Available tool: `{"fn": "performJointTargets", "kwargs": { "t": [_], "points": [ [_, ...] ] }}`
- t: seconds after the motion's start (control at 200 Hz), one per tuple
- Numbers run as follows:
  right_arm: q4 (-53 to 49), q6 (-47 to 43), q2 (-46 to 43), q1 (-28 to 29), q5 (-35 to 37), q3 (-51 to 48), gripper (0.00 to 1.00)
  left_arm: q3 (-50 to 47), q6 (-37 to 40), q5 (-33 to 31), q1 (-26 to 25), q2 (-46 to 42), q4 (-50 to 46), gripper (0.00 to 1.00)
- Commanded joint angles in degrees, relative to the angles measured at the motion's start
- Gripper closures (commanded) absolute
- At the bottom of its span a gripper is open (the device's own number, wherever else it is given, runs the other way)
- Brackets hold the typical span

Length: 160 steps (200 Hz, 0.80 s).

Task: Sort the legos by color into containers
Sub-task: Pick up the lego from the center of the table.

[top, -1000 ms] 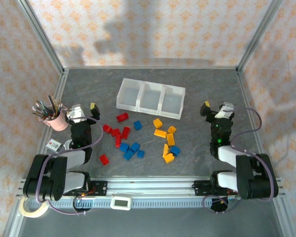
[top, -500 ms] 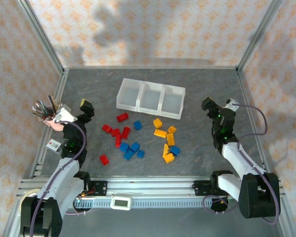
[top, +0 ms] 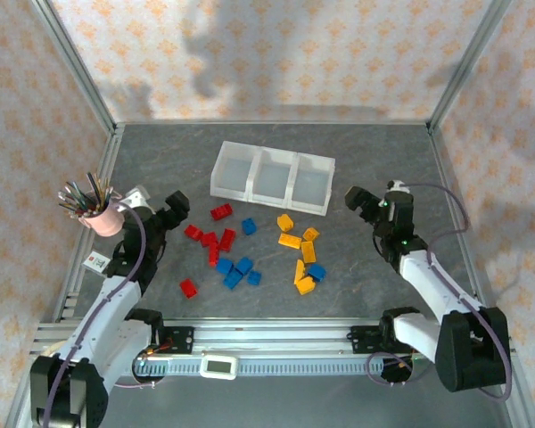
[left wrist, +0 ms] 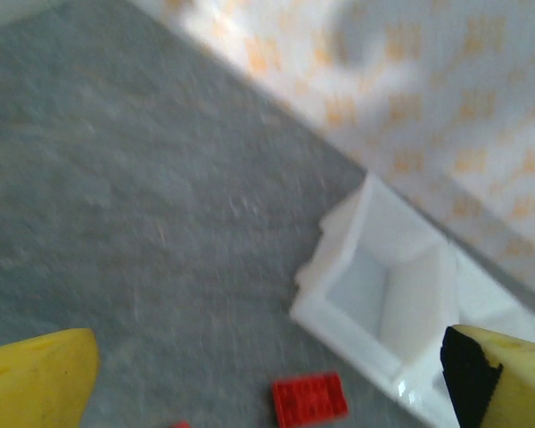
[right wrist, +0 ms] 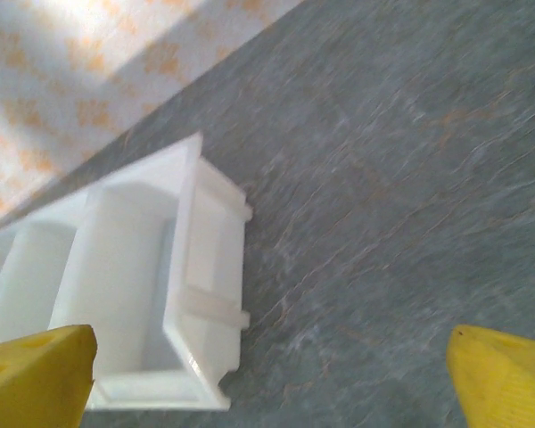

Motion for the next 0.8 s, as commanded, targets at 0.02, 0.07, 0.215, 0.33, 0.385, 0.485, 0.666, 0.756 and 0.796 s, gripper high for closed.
{"fn": "performJointTargets", "kwargs": {
  "t": [0.02,0.07,0.215,0.33,0.385,0.485,0.666,0.756,0.796],
  "points": [
    [-4.48,-1.22,1.07,3.50,-3.28,2.09,0.00,3.65,-0.46,3.08,-4.89,3.21,-7.16,0.01],
    [-5.27,-1.23,1.62,5.25,-3.55,2.63,0.00,4.51,-0.30,3.43,-6.73,4.99,-7.15,0.01],
    [-5.98,-0.54,3.40,10.88,-3.59,3.48,0.00,7.55,2.47,3.62,-10.33,11.27,-7.76,0.01],
    [-6.01,0.16,5.43,15.53,-3.42,4.61,0.00,10.57,5.25,4.59,-11.19,17.57,-8.26,0.01],
    [-6.01,0.60,6.35,17.46,-3.25,5.43,0.00,12.37,6.89,5.06,-11.23,20.60,-8.96,0.01],
    [-5.67,1.11,8.39,20.74,-3.00,6.69,0.00,15.79,10.00,5.09,-11.57,26.11,-10.43,0.01],
    [-5.05,2.04,12.10,24.51,-2.17,8.81,0.00,19.19,15.00,5.41,-11.57,32.83,-9.61,0.03],
    [-5.47,1.87,13.30,25.55,-1.46,9.97,0.00,21.21,17.11,6.13,-11.57,36.16,-9.47,0.04],
    [-5.74,1.75,13.58,25.90,-0.96,10.35,0.00,21.86,18.02,6.29,-11.57,37.57,-9.22,0.05]
  ]
}}
